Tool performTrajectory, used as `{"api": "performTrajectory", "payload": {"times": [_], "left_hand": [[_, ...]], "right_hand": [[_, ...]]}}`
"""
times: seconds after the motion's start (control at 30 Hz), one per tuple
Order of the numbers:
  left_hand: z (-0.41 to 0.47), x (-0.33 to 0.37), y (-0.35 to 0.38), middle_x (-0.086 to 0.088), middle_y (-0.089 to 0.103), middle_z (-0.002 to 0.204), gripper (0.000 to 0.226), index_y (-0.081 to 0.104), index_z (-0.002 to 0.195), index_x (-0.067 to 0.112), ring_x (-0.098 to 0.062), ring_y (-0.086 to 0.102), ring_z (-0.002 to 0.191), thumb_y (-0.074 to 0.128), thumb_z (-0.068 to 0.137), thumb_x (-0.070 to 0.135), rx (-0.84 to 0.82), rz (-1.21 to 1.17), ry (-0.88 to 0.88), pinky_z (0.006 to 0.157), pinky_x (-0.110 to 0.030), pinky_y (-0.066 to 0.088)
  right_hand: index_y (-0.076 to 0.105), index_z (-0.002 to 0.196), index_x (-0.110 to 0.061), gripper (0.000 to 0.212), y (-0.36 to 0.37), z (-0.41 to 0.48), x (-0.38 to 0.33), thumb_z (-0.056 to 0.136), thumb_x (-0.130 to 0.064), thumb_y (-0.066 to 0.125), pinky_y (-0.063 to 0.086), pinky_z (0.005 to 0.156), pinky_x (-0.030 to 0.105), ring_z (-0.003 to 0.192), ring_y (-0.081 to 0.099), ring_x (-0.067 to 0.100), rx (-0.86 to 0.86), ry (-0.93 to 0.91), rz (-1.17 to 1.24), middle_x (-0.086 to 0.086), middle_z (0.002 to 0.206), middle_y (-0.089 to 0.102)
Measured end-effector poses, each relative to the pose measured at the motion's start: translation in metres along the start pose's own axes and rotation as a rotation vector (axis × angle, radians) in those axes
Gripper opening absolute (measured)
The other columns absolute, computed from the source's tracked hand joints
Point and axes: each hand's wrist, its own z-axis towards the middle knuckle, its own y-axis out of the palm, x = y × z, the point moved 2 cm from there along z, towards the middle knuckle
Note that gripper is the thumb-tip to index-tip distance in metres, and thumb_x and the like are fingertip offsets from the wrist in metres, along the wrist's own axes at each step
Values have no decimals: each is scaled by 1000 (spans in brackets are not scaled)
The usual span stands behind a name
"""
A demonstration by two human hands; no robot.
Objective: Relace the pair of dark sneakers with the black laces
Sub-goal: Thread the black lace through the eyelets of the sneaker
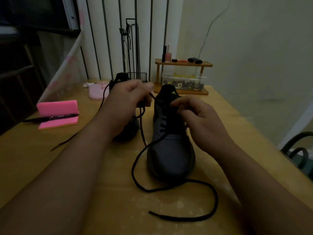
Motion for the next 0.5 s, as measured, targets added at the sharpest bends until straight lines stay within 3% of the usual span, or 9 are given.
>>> {"api": "performTrajectory", "payload": {"times": [0.1,0.13,0.2,0.27,0.33,0.4,0.5], "left_hand": [[2,2,-9,0,61,64,33,61,81,15,-15,59,58,56,105,36,73,-262,-114,55,-23,50],[2,2,-13,3,57,62,31,58,81,15,-12,54,53,57,105,35,84,-240,-126,47,-20,44],[7,-4,-18,5,58,67,27,57,79,17,-9,53,58,62,102,31,50,112,-102,51,-22,45],[9,-11,-17,4,61,85,16,58,87,21,-10,57,76,69,97,28,-4,470,-84,64,-28,48],[7,-11,-10,5,58,106,15,59,101,28,-15,55,98,70,92,33,-10,685,13,82,-38,50],[3,-3,-2,8,56,104,15,59,99,30,-12,53,97,64,93,43,-53,694,136,86,-41,47],[-7,8,15,9,59,85,22,60,92,35,-3,56,76,62,92,56,-297,554,125,67,-31,45]], "right_hand": [[72,102,-28,33,1,1,2,101,-7,47,49,70,33,85,62,9,-50,36,-38,-7,97,68],[71,100,-26,32,-1,2,3,100,-6,46,49,69,35,79,61,11,-40,80,10,-5,92,67],[68,98,-18,28,-6,4,3,99,-2,45,47,63,33,70,57,14,9,185,148,2,83,62],[66,99,-12,25,-11,6,5,99,-1,43,47,61,31,68,56,15,65,264,243,4,82,61],[65,101,-11,25,-14,7,8,99,-2,42,46,62,34,68,56,17,111,306,299,4,80,61],[65,103,-12,24,-16,8,9,100,-4,42,45,63,35,67,56,17,139,320,309,4,80,61],[65,105,-14,21,-16,7,10,102,-8,45,46,61,33,67,56,16,137,307,278,3,81,61]]}}
